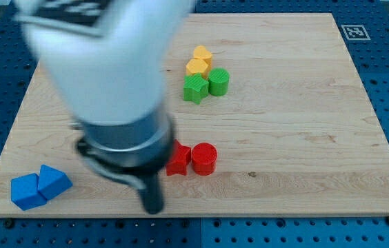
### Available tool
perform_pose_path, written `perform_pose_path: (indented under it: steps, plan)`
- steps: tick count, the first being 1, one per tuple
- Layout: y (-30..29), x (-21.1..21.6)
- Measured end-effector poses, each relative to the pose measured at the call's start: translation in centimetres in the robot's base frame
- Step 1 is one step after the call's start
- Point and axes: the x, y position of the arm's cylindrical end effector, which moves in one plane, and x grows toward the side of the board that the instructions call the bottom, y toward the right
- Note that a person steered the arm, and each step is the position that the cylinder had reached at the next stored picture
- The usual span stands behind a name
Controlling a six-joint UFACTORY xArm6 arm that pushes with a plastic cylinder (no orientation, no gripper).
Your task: Push the red star to the left side of the board
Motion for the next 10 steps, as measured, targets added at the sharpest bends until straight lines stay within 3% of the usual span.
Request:
perform_pose_path:
  steps: [1, 4, 6, 10]
  plan:
    - [4.5, -0.8]
    - [3.5, -6.9]
    - [-4.7, -6.3]
    - [-12.9, -7.8]
